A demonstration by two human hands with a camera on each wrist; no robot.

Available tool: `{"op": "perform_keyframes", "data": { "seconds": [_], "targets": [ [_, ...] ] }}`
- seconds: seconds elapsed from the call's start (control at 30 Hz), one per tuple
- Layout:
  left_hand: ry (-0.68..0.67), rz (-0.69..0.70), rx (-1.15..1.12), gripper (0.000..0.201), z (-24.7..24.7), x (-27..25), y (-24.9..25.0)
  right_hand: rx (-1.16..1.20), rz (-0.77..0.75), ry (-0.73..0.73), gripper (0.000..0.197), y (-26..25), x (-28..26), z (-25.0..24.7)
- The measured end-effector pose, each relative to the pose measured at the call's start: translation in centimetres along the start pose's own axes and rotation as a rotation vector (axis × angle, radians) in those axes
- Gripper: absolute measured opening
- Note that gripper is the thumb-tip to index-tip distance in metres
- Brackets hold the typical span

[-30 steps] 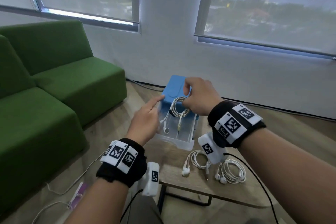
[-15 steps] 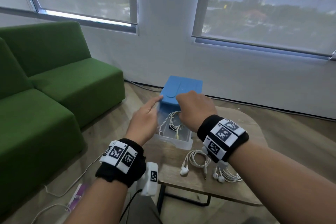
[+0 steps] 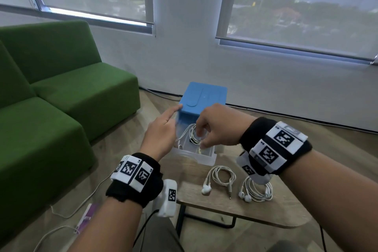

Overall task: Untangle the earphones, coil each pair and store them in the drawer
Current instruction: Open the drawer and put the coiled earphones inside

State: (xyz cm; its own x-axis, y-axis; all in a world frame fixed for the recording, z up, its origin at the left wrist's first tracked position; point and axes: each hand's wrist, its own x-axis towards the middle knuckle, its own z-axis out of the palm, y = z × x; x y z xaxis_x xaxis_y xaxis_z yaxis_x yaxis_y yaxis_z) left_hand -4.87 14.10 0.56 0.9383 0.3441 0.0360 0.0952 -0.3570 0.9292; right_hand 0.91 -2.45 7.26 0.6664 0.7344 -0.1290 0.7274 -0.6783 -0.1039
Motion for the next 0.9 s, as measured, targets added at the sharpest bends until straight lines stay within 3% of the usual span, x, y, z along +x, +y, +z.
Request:
{"op": "perform_keyframes", "data": {
  "seconds": [0.23,0.4,0.5,0.67,0.9],
  "targets": [
    [-0.001,-0.005,-0.006,0.060,-0.2,0.0,-0.2,-0.222,0.019,-0.021,0.012,-1.2,1.0,0.5],
    [0.006,0.019,0.045,0.061,-0.2,0.1,-0.2,-0.294,0.082,0.079,0.039,-0.5,1.0,0.6],
    [0.005,0.012,0.047,0.062,-0.1,0.2,-0.4,-0.345,0.114,0.154,0.026,-0.4,1.0,0.7],
    [0.002,0.014,0.065,0.062,-0.1,0.1,-0.2,-0.334,0.134,0.219,0.019,0.0,1.2,0.7],
    [0.006,0.012,0.046,0.061,0.0,0.1,-0.3,-0.245,0.198,0.259,0.034,0.8,1.4,0.9]
  ]
}}
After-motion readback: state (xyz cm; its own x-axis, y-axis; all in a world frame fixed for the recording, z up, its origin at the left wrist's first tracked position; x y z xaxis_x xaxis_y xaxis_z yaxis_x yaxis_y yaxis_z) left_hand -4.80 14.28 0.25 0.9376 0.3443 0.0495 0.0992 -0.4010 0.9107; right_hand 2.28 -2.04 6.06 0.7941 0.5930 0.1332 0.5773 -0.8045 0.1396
